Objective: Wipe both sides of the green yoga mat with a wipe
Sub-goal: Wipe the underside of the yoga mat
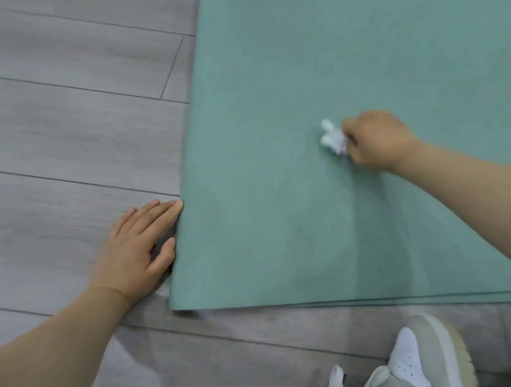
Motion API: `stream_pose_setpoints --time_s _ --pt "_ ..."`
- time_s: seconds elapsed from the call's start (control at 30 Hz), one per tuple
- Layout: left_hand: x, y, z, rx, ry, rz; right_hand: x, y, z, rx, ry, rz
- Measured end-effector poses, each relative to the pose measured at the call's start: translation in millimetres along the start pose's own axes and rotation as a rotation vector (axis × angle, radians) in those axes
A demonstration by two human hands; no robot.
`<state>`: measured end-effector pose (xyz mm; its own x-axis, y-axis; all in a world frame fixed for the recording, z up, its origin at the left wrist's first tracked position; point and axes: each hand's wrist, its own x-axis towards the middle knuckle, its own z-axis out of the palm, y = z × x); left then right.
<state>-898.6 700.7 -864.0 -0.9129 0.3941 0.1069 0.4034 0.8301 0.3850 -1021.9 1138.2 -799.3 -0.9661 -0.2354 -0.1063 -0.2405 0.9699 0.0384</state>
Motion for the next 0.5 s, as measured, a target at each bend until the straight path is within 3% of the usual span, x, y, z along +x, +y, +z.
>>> stream_pose_setpoints --time_s 0.07,0.13,0.23,0.33,0.4,0.47,0.5 --pt "-1 1 -1 0.011 -0.003 -0.004 23 11 3 0.106 0.032 0.351" --pt "-1 2 -2 0.015 -0.003 0.0 13 -7 10 0.306 0.065 0.435" --pt "1 3 -2 0.01 0.004 0.007 -54 -42 15 0.347 -0.033 0.096" --pt "1 3 -1 0.015 0.01 0.001 -141 -58 -4 0.327 -0.425 -0.337" --pt "2 3 -1 0.022 0.007 0.007 -162 -54 -9 0.319 -0.579 -0.584" --pt "0 4 -1 0.029 0.012 0.006 -128 -38 -5 0.256 -0.473 -0.657" --pt "0 4 -1 0.03 0.012 0.007 -98 -28 0 0.197 -0.341 -0.587"
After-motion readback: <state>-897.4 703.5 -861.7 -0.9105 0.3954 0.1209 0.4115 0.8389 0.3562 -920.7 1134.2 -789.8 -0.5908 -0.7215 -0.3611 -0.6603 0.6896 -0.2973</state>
